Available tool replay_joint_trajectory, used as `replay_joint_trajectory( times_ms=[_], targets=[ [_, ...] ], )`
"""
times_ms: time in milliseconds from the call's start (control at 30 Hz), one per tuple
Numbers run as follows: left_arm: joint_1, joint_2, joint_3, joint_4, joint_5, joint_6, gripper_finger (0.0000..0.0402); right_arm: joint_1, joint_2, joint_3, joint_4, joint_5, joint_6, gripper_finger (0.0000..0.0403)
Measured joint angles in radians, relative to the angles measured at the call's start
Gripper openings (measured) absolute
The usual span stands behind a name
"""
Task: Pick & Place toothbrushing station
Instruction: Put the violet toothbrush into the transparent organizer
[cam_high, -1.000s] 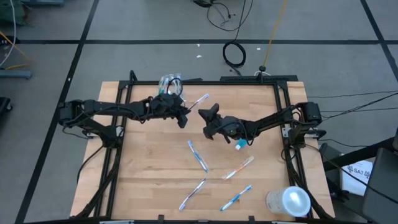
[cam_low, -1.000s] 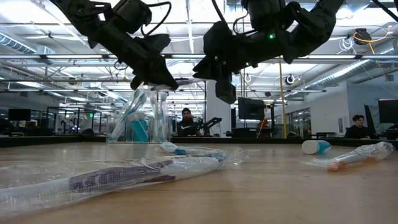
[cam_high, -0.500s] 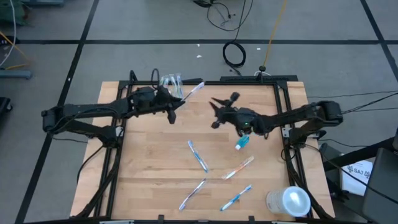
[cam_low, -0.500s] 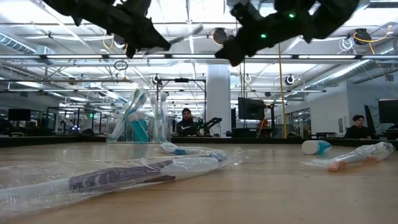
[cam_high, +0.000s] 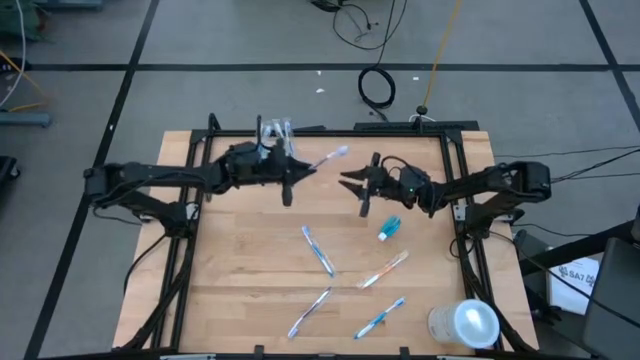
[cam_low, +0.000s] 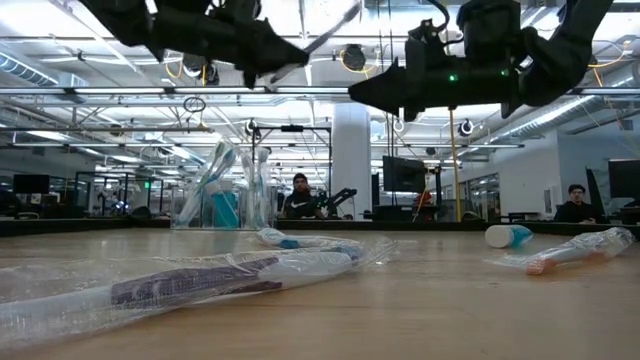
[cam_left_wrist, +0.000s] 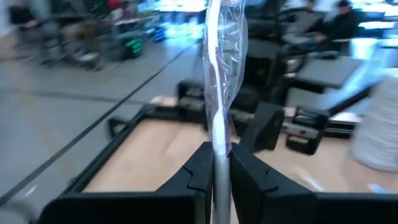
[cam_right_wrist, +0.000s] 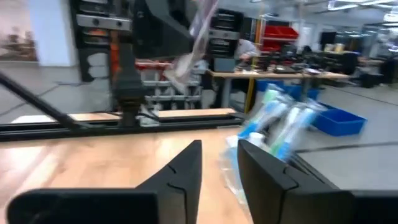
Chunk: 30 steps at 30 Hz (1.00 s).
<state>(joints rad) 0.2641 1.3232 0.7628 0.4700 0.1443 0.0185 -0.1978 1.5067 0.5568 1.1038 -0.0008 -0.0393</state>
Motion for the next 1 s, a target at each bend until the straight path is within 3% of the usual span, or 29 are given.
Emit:
replay_joint_trajectory(
  times_ms=[133,267,433,567,800,1000],
  targets=[
    [-0.010,0.076,0.016,0.106,0.068,0.006,0.0032,0.030,0.019,0.000,0.025,-0.002,0.018,0.0142],
    [-0.011,0.131,0.044,0.110,0.070,0.050,0.0014,0.037,0.012,0.001,0.067,0.001,0.081,0.0177],
    [-0.026,0.173,0.057,0.108,0.119,0.122,0.0023,0.036,0.004,0.003,0.123,0.001,0.132,0.0203],
    [-0.037,0.182,0.062,0.107,0.118,0.119,0.0036,0.036,0.000,0.002,0.152,0.002,0.107,0.0211],
    [-0.043,0.182,0.062,0.067,0.083,0.067,0.0015,0.039,0.001,0.001,0.208,-0.026,0.050,0.0209],
    [-0.045,0.182,0.062,0.019,0.076,0.050,0.0039,0.041,0.001,0.001,0.232,-0.028,0.002,0.0201]
  ],
)
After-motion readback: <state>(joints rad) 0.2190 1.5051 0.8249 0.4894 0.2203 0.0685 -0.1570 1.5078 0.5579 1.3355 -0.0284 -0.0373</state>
